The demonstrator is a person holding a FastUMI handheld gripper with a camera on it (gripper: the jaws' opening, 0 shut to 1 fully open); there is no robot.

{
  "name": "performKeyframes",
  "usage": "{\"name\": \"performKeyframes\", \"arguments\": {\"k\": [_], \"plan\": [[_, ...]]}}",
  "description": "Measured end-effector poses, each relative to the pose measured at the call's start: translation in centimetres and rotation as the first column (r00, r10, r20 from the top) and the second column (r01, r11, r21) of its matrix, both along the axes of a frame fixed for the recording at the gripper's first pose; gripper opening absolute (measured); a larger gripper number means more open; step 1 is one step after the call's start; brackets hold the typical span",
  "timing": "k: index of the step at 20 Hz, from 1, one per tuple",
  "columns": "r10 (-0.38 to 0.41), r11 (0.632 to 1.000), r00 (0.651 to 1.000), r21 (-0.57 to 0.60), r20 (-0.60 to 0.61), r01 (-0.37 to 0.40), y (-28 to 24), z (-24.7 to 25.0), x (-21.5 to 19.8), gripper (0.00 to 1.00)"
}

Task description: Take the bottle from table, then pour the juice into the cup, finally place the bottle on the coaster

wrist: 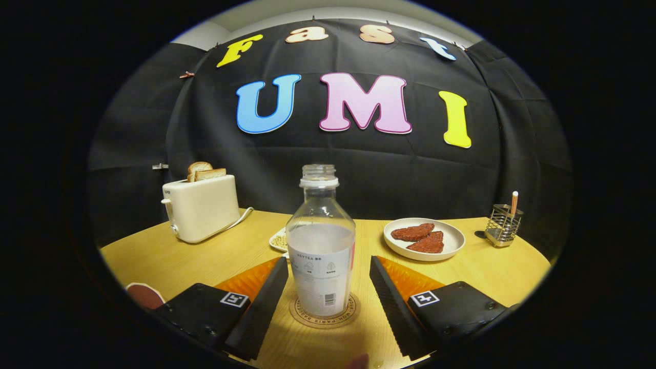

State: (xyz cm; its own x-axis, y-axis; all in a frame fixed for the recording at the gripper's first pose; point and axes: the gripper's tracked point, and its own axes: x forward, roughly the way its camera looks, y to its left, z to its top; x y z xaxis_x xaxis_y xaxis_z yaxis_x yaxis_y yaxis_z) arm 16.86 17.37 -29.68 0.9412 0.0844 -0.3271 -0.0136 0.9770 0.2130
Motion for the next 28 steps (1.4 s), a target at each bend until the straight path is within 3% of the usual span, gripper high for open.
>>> {"name": "performKeyframes", "arguments": {"k": [28], "plan": [[-0.158, 0.976, 0.987, -0.148, 0.04, 0.162, -15.1, 19.2, -16.3, 0.97]]}}
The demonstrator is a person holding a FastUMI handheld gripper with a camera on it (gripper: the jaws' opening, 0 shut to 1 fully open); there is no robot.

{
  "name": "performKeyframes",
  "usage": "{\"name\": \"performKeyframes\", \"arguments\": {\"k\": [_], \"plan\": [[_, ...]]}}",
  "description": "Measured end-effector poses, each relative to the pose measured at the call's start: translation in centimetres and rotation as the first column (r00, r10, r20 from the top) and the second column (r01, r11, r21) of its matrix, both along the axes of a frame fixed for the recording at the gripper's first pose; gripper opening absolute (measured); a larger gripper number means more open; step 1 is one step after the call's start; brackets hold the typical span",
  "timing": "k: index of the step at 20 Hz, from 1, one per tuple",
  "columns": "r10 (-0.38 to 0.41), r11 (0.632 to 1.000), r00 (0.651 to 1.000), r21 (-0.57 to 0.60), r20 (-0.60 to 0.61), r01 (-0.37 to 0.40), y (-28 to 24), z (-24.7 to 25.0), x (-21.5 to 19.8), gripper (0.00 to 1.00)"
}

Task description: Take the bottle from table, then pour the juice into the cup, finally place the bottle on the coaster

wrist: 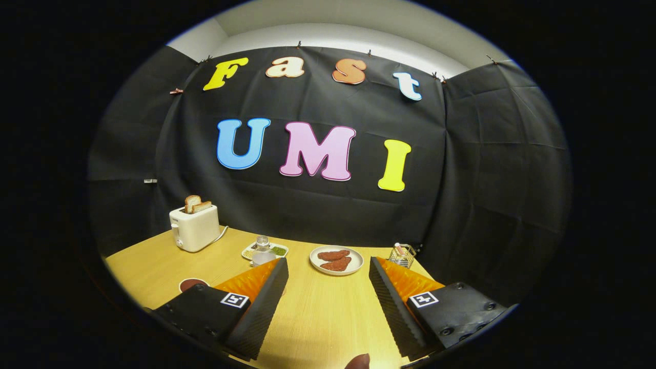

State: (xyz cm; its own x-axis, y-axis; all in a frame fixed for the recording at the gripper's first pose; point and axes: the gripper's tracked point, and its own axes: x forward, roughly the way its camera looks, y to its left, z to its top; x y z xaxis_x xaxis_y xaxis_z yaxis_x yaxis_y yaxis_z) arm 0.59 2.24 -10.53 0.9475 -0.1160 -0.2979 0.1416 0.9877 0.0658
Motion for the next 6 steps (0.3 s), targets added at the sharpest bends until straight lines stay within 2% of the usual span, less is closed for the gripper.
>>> {"name": "performKeyframes", "arguments": {"k": [6], "plan": [[0.023, 0.998, 0.999, -0.054, 0.037, -0.021, -3.0, 4.0, -3.3, 0.97]]}}
